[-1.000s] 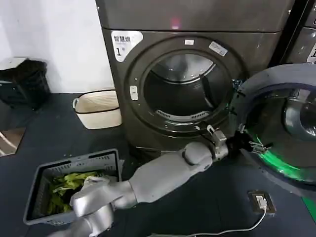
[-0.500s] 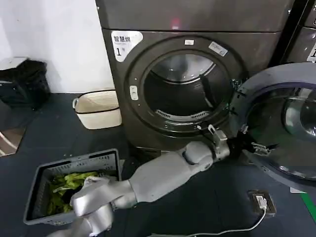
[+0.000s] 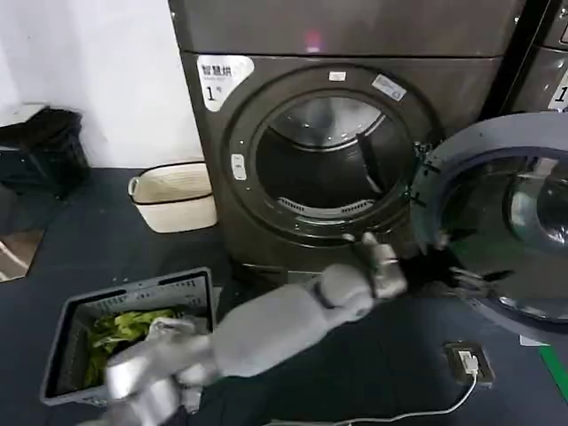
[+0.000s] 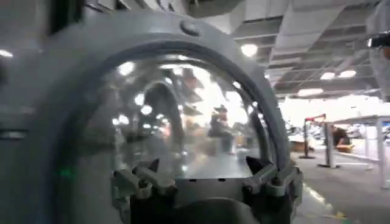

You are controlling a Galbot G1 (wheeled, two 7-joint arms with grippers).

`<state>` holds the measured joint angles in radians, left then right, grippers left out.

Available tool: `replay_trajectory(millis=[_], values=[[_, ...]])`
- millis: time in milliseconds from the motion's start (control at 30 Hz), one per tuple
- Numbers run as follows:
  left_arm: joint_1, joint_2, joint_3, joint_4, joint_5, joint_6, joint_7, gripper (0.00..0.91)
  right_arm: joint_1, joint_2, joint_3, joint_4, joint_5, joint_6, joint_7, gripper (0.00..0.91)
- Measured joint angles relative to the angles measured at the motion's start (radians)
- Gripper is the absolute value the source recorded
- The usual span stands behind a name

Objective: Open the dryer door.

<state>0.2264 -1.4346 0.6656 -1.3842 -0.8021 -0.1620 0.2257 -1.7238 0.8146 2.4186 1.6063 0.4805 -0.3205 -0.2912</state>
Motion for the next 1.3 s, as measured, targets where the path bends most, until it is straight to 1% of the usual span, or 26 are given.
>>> replay_trajectory(millis=[100,200,267,467,533,600,667,900,967,1033,1133,1200,1300], values=[[0.001,0.083,0.002,-0.058,0.013,-0.037,-0.011,0.907,0.004,0.000,-0.003,0.001,-0.001,0.000,-0.003,0.907],[0.004,0.168,-0.001,-0.118,0.024,-0.045,-0.025,0.907,0.006,-0.002,-0.005,0.003,-0.003,0.000,-0.007,0.907],[0.005,0.226,-0.008,-0.158,0.064,-0.048,-0.028,0.907,0.010,-0.006,-0.009,0.006,-0.004,0.000,-0.008,0.907],[-0.018,0.385,-0.002,-0.259,0.089,-0.017,-0.025,0.907,0.021,-0.012,-0.021,0.015,-0.010,-0.003,-0.011,0.907],[-0.034,0.442,0.013,-0.289,0.089,-0.019,-0.025,0.907,0.024,-0.015,-0.021,0.022,-0.028,-0.006,-0.015,0.907],[-0.052,0.502,0.033,-0.310,0.080,-0.035,-0.025,0.907,0.027,-0.015,-0.019,0.028,-0.032,-0.017,-0.015,0.907],[-0.075,0.566,0.062,-0.330,0.093,-0.014,-0.022,0.907,0.027,-0.015,-0.015,0.036,-0.038,-0.018,-0.017,0.907],[-0.165,0.778,0.165,-0.362,0.106,0.031,0.026,0.907,0.014,-0.029,0.018,0.036,-0.043,-0.020,-0.023,0.907],[-0.201,0.831,0.201,-0.373,0.102,0.034,0.065,0.907,0.012,-0.034,0.030,0.037,-0.043,-0.020,-0.020,0.907],[-0.252,0.885,0.247,-0.374,0.103,0.036,0.082,0.907,0.013,-0.034,0.035,0.039,-0.053,-0.017,-0.021,0.907],[-0.308,0.956,0.309,-0.367,0.119,0.073,0.086,0.907,0.011,-0.035,0.046,0.041,-0.060,-0.013,-0.022,0.907],[-0.321,0.999,0.341,-0.372,0.139,0.109,0.089,0.907,0.010,-0.037,0.052,0.041,-0.060,-0.013,-0.021,0.907],[-0.331,1.058,0.375,-0.366,0.204,0.138,0.110,0.907,0.010,-0.038,0.054,0.042,-0.050,-0.018,-0.015,0.907]])
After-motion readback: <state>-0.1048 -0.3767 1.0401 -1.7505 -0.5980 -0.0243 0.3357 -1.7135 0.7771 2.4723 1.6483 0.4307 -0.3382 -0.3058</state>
